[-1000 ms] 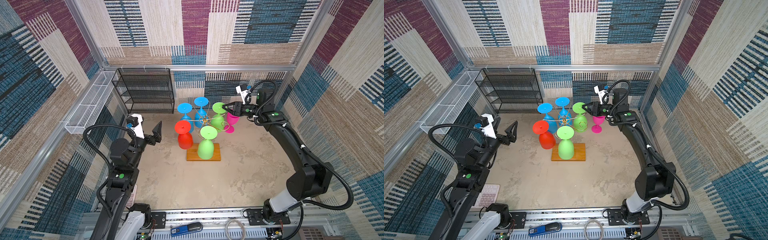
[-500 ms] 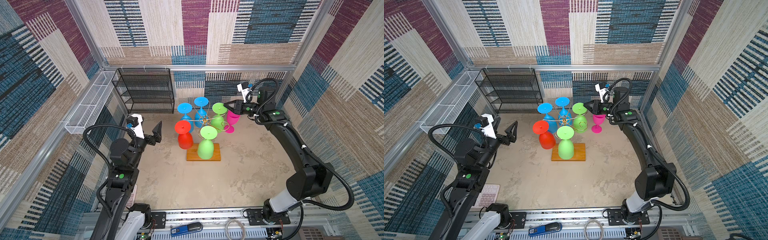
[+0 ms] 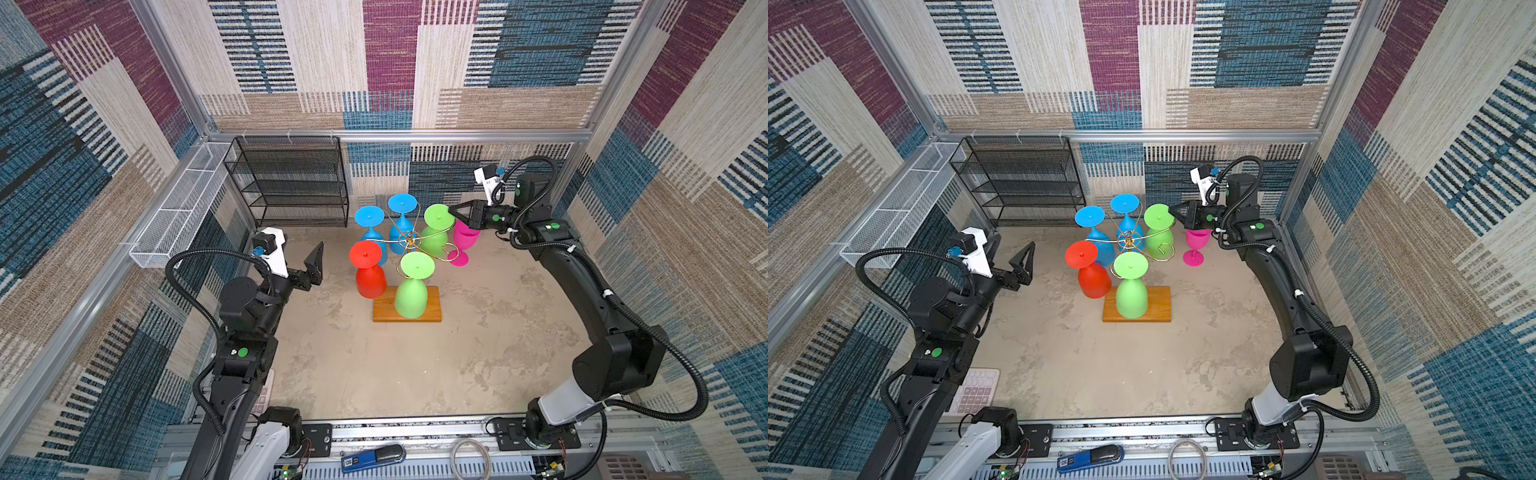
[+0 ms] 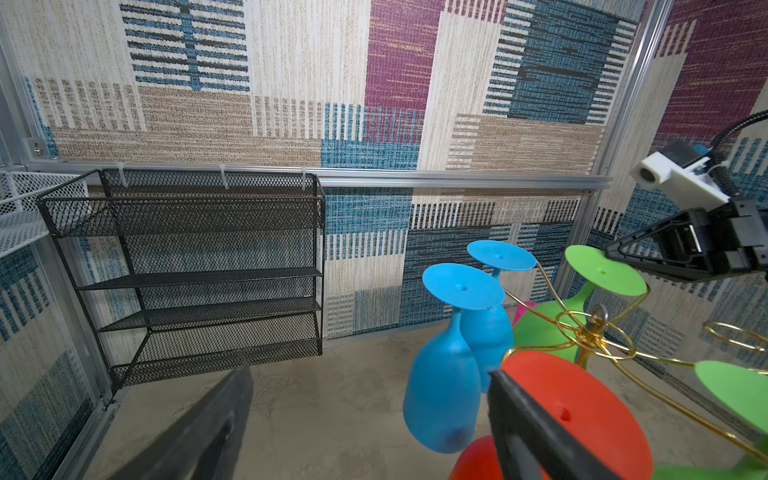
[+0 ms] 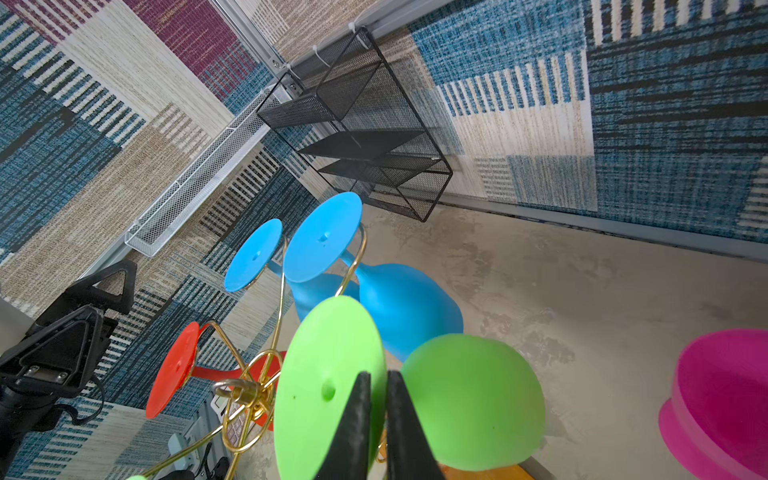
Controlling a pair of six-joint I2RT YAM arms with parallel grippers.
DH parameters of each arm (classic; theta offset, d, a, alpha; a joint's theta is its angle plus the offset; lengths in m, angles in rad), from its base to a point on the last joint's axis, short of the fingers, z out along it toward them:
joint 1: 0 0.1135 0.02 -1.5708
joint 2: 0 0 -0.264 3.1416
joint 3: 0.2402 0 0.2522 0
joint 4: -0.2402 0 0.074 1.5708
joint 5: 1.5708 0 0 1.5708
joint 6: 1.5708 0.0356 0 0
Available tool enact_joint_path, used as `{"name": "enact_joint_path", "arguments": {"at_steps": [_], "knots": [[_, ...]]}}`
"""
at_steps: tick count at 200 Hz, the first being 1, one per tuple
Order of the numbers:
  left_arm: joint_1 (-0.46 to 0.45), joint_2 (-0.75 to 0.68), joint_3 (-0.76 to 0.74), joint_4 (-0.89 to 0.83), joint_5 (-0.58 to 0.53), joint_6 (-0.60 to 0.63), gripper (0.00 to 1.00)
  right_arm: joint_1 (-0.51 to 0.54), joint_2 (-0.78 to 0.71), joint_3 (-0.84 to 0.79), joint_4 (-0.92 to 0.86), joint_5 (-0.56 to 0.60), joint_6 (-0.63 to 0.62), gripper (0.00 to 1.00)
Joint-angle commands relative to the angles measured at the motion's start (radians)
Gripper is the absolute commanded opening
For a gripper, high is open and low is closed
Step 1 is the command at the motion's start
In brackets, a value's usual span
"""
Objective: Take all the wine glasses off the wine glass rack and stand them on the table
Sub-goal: 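Close the right gripper on the green glass foot, then pull the green glass off its rack arm with the right gripper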
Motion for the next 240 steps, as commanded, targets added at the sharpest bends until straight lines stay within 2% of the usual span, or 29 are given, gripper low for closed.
{"name": "enact_joint_path", "arguments": {"at_steps": [1, 62, 240], "knots": [[0.002, -0.003, -0.001, 0.027, 0.013, -0.019, 0.91, -0.002, -0.005, 0.011, 0.002, 0.007, 0.004, 0.1], [0.001, -0.008, 0.0, 0.027, 0.013, -0.018, 0.91, -0.003, -0.017, 0.003, 0.033, -0.043, 0.054, 0.0], [0.006, -0.02, -0.003, 0.024, 0.011, -0.017, 0.91, -0.007, -0.072, -0.046, 0.114, -0.089, 0.154, 0.0]]}}
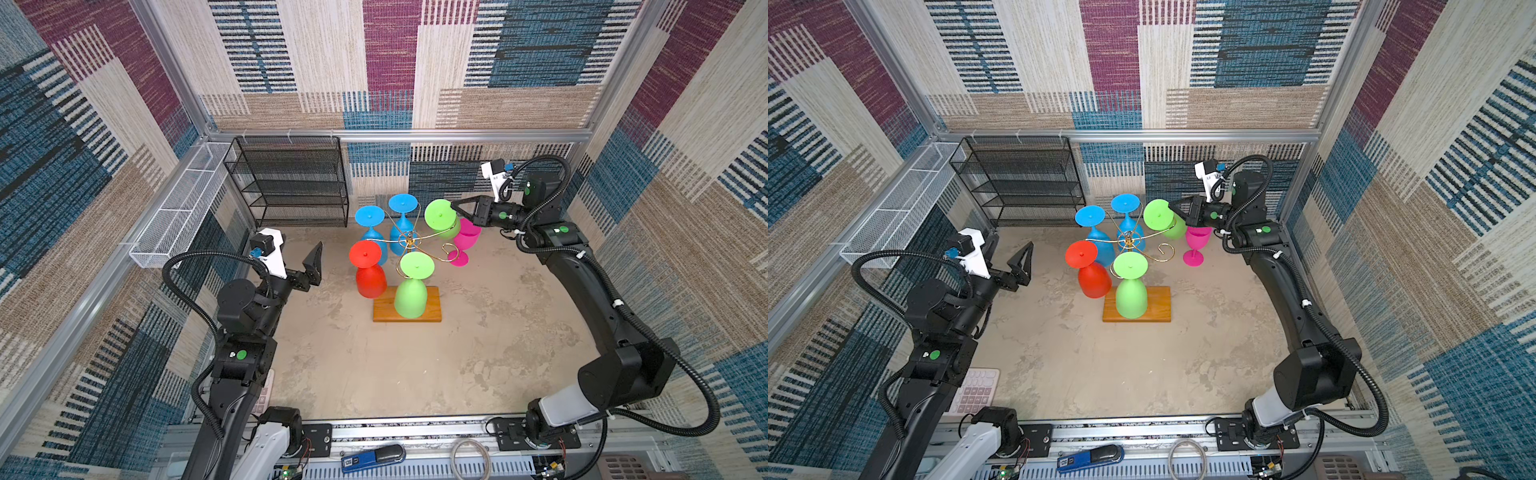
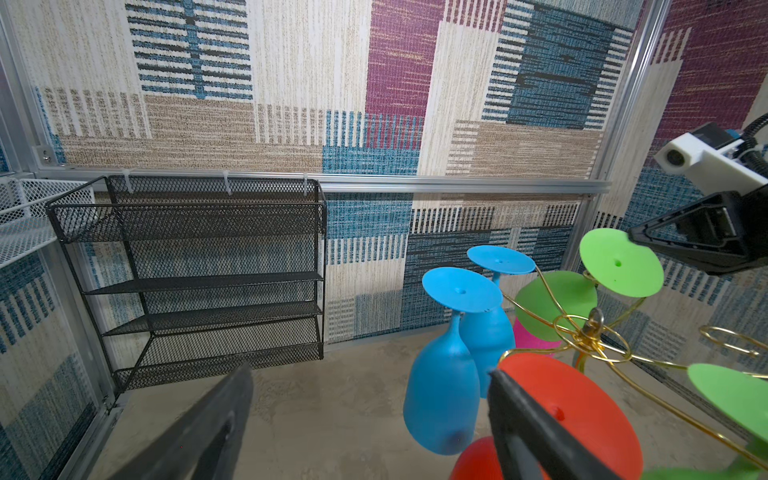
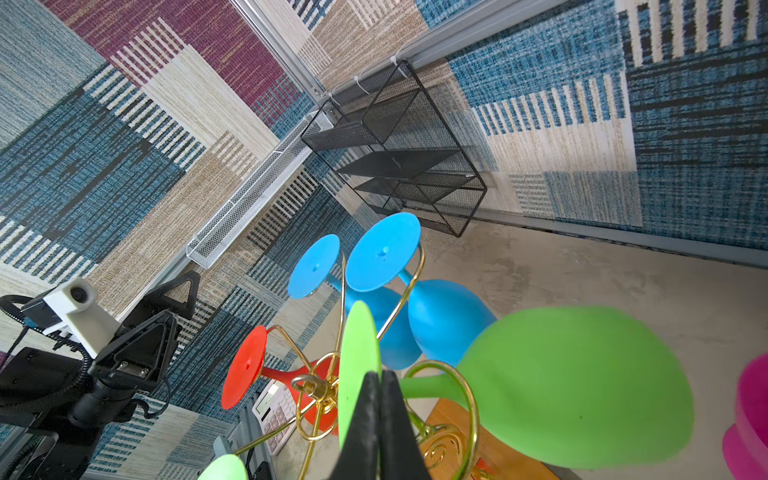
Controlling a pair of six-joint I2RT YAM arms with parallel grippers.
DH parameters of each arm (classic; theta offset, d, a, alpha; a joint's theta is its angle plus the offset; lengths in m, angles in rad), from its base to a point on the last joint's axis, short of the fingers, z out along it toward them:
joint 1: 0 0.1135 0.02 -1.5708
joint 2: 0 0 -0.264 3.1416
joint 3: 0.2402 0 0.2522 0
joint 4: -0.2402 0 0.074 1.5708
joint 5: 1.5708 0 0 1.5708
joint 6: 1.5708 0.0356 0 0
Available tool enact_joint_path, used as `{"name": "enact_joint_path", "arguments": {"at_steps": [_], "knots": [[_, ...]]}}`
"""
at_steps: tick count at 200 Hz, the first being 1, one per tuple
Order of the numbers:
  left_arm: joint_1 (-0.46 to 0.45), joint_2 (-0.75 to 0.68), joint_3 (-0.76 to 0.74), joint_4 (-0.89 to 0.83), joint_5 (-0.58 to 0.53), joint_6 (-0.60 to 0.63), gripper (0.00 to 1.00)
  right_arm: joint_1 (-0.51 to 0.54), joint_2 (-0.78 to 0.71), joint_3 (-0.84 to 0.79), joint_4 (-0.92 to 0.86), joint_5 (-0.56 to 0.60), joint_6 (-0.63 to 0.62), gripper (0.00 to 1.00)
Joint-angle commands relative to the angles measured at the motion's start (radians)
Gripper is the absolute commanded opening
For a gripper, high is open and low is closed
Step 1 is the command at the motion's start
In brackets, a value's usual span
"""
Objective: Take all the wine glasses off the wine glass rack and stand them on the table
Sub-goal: 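Pull the green glass off its rack arm with the right gripper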
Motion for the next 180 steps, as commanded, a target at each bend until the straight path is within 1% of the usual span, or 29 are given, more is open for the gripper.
{"name": "enact_joint_path", "arguments": {"at_steps": [1, 45, 93, 180], "knots": [[0.002, -0.004, -0.003, 0.024, 0.011, -0.017, 0.91, -0.001, -0.012, -0.028, 0.048, -0.025, 0.038, 0.0], [0.002, -0.004, -0.004, 0.024, 0.012, -0.02, 0.91, -0.011, -0.036, -0.057, 0.069, -0.02, 0.057, 0.0], [0.003, -0.006, -0.004, 0.025, 0.014, -0.022, 0.91, -0.025, -0.059, -0.096, 0.131, -0.021, 0.107, 0.0], [0.003, -0.012, -0.009, 0.027, 0.017, -0.027, 0.91, -0.041, -0.084, -0.113, 0.153, -0.019, 0.14, 0.0]]}}
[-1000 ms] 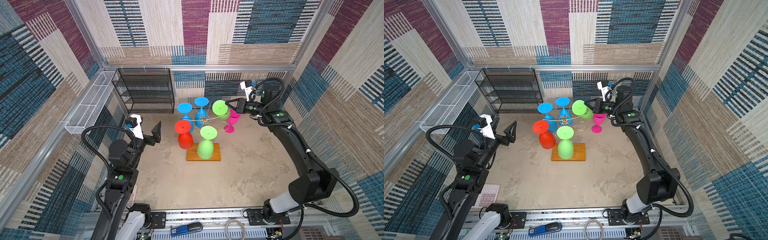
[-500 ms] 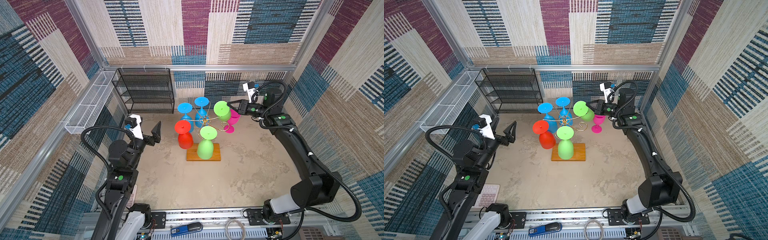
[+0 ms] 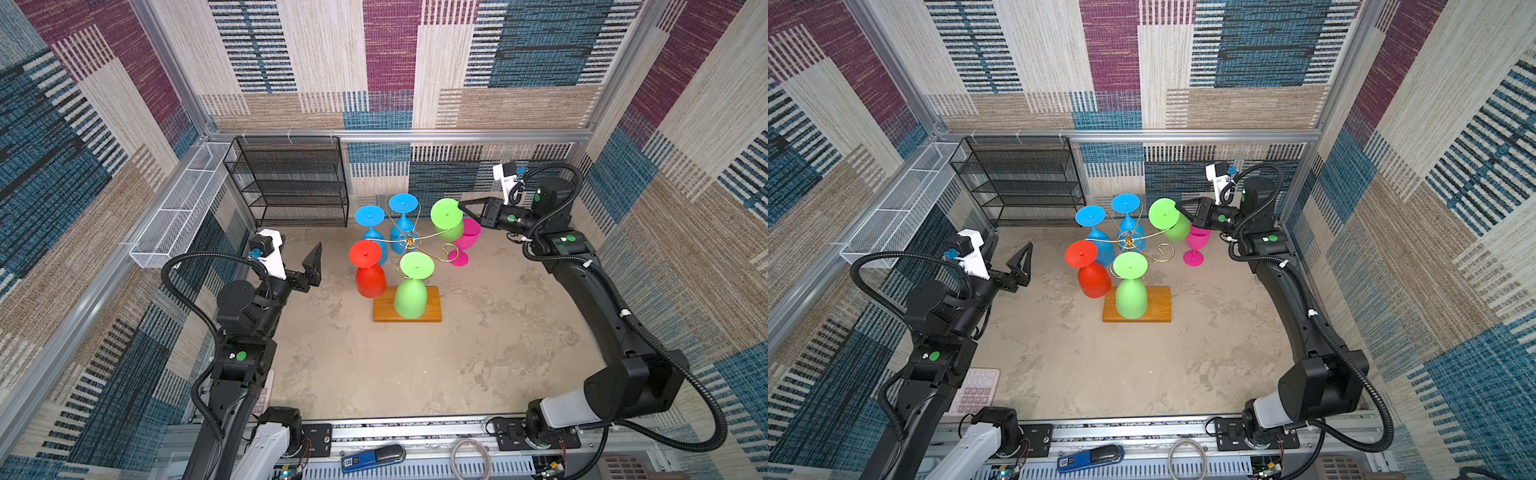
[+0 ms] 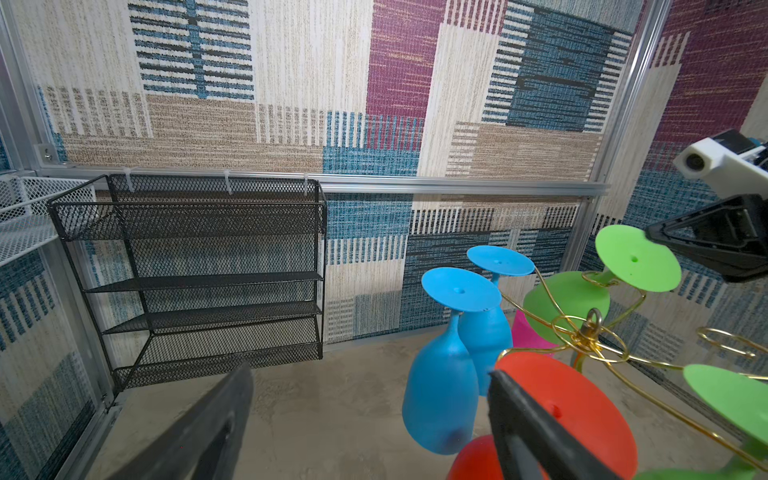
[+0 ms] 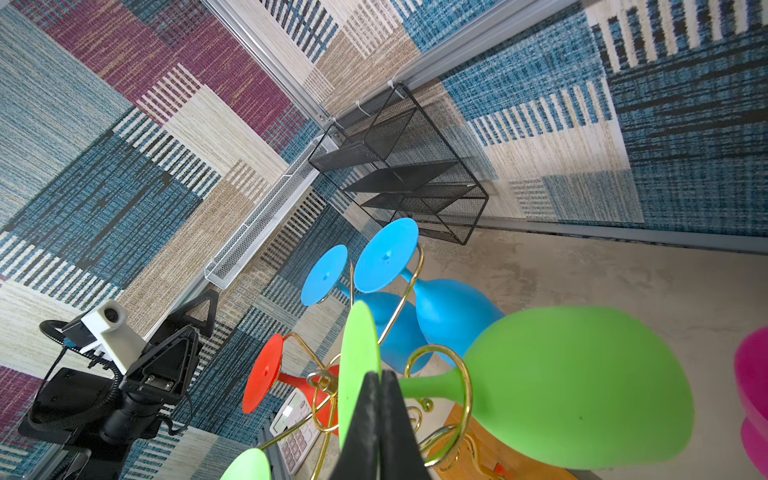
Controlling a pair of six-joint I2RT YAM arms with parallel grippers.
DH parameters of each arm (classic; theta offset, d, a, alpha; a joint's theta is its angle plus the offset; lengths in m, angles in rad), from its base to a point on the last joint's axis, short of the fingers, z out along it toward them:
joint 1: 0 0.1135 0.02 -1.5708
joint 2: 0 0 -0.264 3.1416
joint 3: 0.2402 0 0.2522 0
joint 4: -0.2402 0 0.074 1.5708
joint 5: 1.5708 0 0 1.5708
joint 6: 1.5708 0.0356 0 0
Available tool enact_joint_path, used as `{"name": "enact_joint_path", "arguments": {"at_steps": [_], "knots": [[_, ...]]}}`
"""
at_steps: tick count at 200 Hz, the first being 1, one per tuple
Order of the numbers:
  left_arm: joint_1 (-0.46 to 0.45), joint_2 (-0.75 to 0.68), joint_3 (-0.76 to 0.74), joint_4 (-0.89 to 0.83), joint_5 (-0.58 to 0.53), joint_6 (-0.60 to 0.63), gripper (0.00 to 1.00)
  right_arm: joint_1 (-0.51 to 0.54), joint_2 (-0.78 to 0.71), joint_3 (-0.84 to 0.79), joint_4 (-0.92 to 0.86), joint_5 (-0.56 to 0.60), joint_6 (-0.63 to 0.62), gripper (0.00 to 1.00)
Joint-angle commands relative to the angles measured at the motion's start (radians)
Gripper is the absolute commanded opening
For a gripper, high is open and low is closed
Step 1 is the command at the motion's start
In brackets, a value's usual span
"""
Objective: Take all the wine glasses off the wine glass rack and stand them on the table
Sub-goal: 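Pull the green glass off its rack arm with the right gripper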
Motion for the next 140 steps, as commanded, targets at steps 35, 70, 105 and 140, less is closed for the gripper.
{"name": "enact_joint_path", "arguments": {"at_steps": [35, 70, 105, 140], "knots": [[0.002, -0.007, -0.004, 0.027, 0.017, -0.017, 0.91, -0.005, -0.027, -0.021, 0.047, -0.011, 0.029, 0.0], [0.004, -0.008, -0.004, 0.028, 0.017, -0.018, 0.9, -0.006, -0.043, -0.04, 0.045, -0.012, 0.03, 0.0], [0.005, -0.009, -0.004, 0.03, 0.018, -0.02, 0.9, -0.006, -0.06, -0.063, 0.055, -0.017, 0.036, 0.0], [0.005, -0.01, -0.005, 0.03, 0.019, -0.02, 0.9, -0.006, -0.077, -0.087, 0.075, -0.028, 0.046, 0.0]]}}
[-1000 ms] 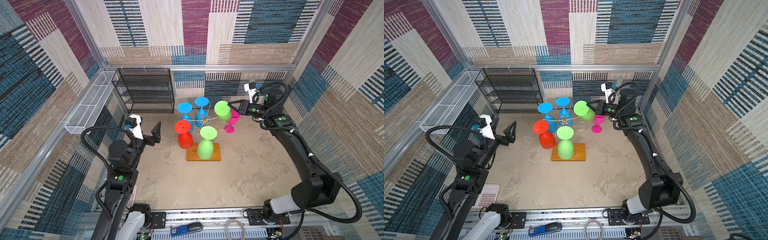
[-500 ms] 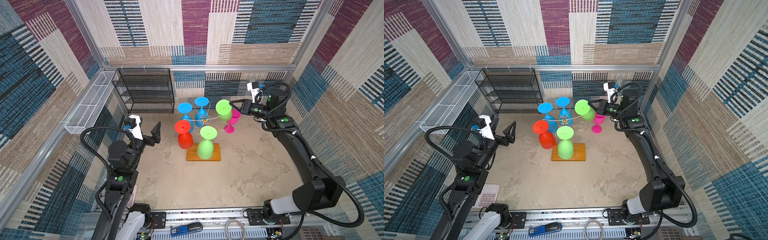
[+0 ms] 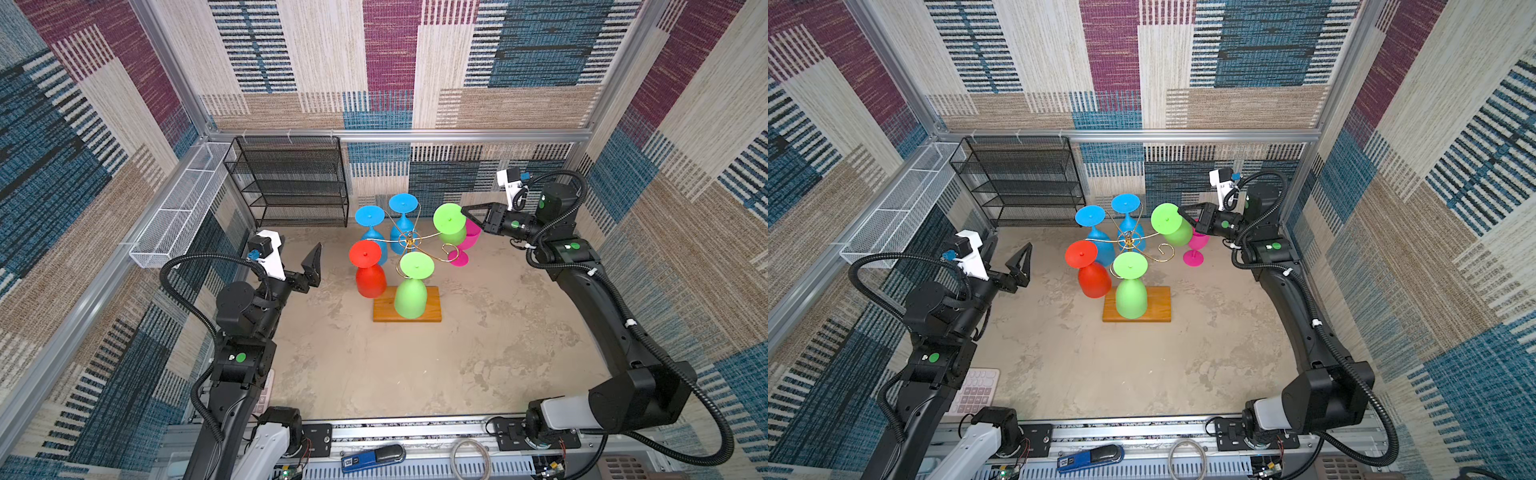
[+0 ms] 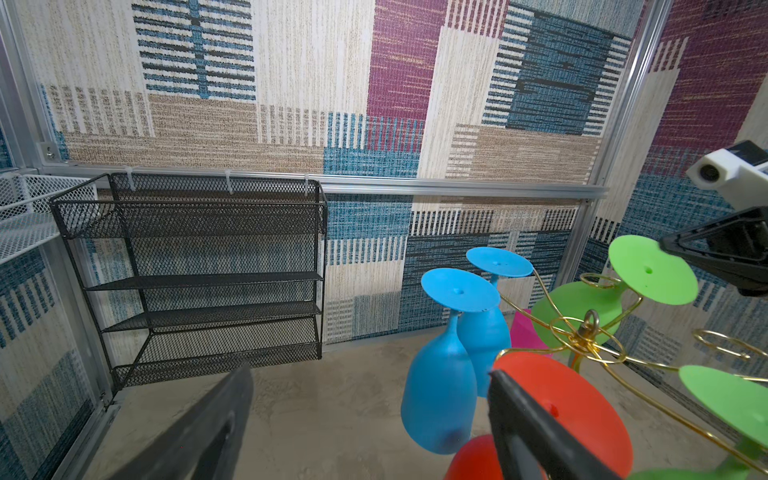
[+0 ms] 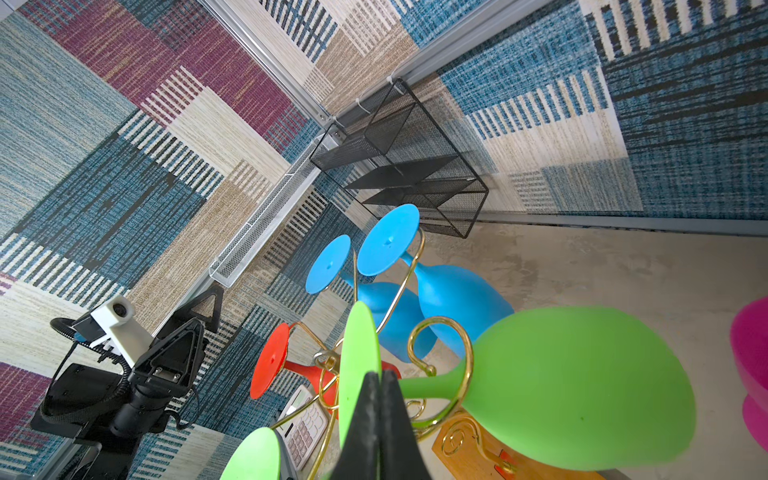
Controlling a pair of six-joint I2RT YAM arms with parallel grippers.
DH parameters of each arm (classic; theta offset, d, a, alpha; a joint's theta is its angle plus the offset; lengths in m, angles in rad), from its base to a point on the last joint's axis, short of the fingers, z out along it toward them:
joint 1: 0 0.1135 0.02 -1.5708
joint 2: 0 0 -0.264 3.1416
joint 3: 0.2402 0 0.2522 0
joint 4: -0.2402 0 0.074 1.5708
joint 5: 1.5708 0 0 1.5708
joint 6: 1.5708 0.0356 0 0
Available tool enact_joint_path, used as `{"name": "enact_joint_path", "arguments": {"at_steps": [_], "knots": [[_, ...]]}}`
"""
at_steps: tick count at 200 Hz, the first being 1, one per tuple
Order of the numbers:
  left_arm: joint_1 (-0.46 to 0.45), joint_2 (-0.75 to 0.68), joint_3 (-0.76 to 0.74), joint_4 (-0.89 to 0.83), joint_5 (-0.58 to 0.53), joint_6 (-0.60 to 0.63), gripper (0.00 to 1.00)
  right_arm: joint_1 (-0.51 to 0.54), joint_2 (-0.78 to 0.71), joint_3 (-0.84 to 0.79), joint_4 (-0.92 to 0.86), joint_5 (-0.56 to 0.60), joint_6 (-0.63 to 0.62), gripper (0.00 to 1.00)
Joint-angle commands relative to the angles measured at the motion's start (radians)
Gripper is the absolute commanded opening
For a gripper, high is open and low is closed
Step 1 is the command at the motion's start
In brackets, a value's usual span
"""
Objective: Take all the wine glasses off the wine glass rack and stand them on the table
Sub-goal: 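Pull the green glass off its rack arm with the right gripper, then lift the green glass up above the rack with the right gripper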
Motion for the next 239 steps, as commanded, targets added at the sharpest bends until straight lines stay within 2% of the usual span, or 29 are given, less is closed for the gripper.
{"name": "enact_joint_path", "arguments": {"at_steps": [1, 133, 239], "knots": [[0.002, -0.002, 0.0, 0.03, 0.018, -0.013, 0.91, 0.0, -0.017, -0.015, 0.056, -0.019, 0.029, 0.0], [0.002, -0.003, 0.0, 0.03, 0.015, -0.011, 0.91, 0.002, -0.037, -0.061, 0.118, -0.067, 0.074, 0.0], [0.002, -0.001, 0.0, 0.03, 0.014, -0.01, 0.91, 0.032, -0.013, -0.046, 0.111, -0.071, 0.056, 0.0]]}}
